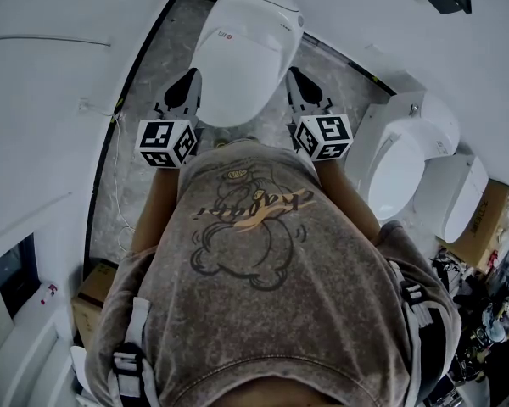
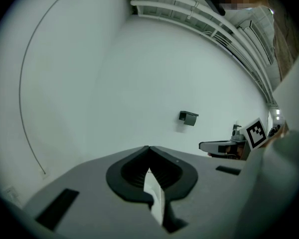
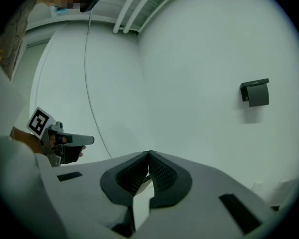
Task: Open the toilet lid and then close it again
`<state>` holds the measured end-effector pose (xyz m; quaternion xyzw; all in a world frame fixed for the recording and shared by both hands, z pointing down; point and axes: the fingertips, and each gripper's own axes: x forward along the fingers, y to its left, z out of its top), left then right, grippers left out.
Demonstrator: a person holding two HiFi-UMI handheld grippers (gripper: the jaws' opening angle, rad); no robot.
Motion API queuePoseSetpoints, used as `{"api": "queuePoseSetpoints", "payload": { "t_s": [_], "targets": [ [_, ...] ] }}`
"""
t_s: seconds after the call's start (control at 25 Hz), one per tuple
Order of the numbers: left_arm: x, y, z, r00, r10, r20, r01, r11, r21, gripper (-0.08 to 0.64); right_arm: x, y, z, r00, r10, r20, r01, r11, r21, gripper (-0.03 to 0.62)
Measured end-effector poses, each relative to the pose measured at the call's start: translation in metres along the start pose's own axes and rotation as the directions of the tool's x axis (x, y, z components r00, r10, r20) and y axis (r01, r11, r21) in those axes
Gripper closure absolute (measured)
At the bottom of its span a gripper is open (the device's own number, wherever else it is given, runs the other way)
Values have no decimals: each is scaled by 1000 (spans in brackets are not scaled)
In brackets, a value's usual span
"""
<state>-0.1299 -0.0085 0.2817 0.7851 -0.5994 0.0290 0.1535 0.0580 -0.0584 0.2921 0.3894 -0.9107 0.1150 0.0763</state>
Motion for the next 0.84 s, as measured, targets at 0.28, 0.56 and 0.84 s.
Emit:
{"api": "queuePoseSetpoints", "payload": {
  "t_s": [0.28,0.56,0.84],
  "targets": [
    [-5,2,-1,1000,13,3,-13,1000,-9,551,2,4,-2,1000,4,-4,-4,1000,-7,566],
    [-5,2,-2,1000,27,2,-27,999,-17,551,2,0,-3,1000,5,-4,-5,1000,0,566],
    [-5,3,-2,999,34,-3,-34,999,-27,551,3,1,-2,1000,5,-6,-5,1000,-11,566]
  ]
}}
